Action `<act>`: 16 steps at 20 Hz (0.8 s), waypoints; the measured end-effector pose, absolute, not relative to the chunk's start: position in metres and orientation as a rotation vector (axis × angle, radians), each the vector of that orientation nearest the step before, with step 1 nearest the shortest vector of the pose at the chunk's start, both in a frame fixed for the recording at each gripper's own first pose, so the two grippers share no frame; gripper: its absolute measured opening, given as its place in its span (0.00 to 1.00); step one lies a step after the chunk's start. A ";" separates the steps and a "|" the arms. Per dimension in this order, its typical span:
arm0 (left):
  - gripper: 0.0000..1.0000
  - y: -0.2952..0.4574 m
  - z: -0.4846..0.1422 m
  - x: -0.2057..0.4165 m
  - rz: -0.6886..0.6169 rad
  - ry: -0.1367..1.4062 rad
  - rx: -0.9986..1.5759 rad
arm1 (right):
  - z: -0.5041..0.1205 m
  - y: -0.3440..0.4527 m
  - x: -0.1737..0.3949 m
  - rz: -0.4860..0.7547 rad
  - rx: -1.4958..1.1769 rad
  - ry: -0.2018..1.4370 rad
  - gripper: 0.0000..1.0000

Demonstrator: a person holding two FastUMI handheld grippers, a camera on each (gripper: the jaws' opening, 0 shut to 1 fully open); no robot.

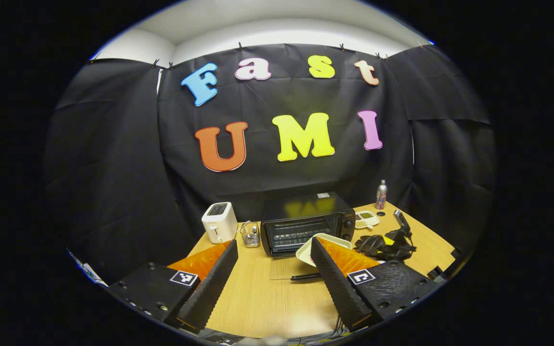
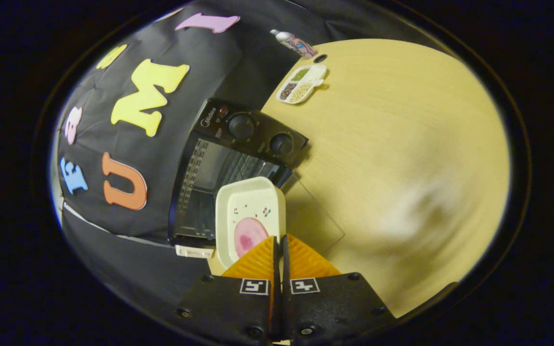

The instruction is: Open the electric oven with the left hand, put the food in, and close the electric oven.

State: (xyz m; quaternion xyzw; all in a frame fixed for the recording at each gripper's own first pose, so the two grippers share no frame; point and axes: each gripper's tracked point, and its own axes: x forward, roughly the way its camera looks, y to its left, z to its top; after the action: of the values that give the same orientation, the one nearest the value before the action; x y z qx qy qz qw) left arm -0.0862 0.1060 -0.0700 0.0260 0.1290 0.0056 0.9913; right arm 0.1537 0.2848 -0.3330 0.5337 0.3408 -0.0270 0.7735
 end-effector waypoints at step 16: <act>0.97 0.132 -0.088 -0.064 0.082 0.291 0.052 | -0.349 0.316 0.277 -0.171 1.270 0.633 0.01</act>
State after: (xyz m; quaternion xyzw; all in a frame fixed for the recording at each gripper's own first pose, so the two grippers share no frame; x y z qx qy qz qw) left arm -0.0645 0.1323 -0.0881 0.0260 0.1451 0.0407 0.9882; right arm 0.2768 0.3160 -0.3487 0.5822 0.2901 -0.0782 0.7555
